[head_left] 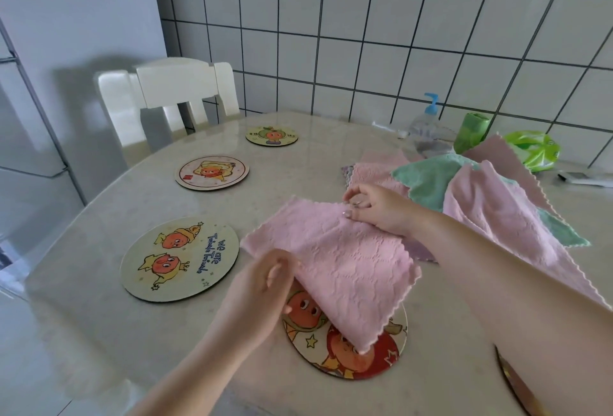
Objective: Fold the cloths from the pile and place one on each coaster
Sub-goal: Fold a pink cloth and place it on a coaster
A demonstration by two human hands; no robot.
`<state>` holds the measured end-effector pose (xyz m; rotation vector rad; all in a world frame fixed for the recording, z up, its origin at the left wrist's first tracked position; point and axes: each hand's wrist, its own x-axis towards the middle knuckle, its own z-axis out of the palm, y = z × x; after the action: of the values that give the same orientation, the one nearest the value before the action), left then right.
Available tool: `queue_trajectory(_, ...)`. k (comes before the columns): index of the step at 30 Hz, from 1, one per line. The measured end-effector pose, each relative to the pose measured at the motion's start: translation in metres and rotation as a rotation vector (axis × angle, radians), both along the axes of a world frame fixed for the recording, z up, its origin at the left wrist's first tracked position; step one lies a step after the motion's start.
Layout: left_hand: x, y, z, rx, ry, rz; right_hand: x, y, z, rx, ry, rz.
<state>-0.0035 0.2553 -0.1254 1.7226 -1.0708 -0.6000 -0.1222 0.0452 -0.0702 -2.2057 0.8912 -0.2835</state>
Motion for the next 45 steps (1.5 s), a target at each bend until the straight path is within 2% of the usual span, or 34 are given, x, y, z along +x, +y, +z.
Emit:
queue_trajectory(3,0.006,-0.013,0.003,-0.014,0.505,0.115,-0.011,0.006,-0.001,0.125,-0.109,-0.004)
queue_trajectory(7,0.011,-0.022,0.009,-0.074,0.951,-0.006,-0.024,0.013,-0.001,0.318,-0.127,0.021)
queue_trajectory(10,0.018,-0.027,0.015,-0.040,0.982,-0.112,-0.032,0.014,-0.002,0.345,-0.176,0.012)
queue_trajectory(16,0.044,-0.048,0.032,0.104,0.948,-0.188,-0.047,0.020,-0.012,0.741,-0.345,0.026)
queue_trajectory(20,0.042,-0.053,0.032,0.241,0.808,-0.144,-0.048,0.032,-0.020,0.740,-0.274,-0.001)
queue_trajectory(24,0.036,-0.046,0.030,0.288,0.523,-0.228,-0.056,0.039,-0.032,0.671,-0.241,-0.058)
queue_trajectory(26,0.037,-0.038,0.025,0.270,0.321,-0.245,-0.064,0.044,-0.036,0.634,-0.254,-0.069)
queue_trajectory(30,0.052,-0.018,0.007,0.189,-0.237,-0.302,-0.085,0.053,-0.041,0.506,-0.259,0.024)
queue_trajectory(32,0.057,-0.009,0.002,0.125,-0.702,-0.333,-0.088,0.059,-0.038,0.389,-0.187,0.082)
queue_trajectory(34,0.055,-0.006,-0.002,-0.053,-1.078,-0.381,-0.087,0.065,-0.037,0.315,-0.174,0.083)
queue_trajectory(36,0.049,-0.008,-0.002,-0.158,-1.247,-0.492,-0.083,0.070,-0.036,0.243,-0.173,0.095)
queue_trajectory(39,0.048,-0.012,-0.002,-0.230,-1.242,-0.618,-0.080,0.076,-0.031,0.115,-0.165,0.075)
queue_trajectory(41,0.047,-0.011,-0.004,-0.255,-1.120,-0.673,-0.082,0.080,-0.028,0.251,-0.239,0.042)
queue_trajectory(43,0.047,-0.006,-0.012,-0.242,-0.846,-0.726,-0.088,0.084,-0.029,0.426,-0.278,0.030)
queue_trajectory(45,0.047,0.001,-0.021,-0.192,-0.594,-0.734,-0.095,0.089,-0.033,0.506,-0.258,-0.001)
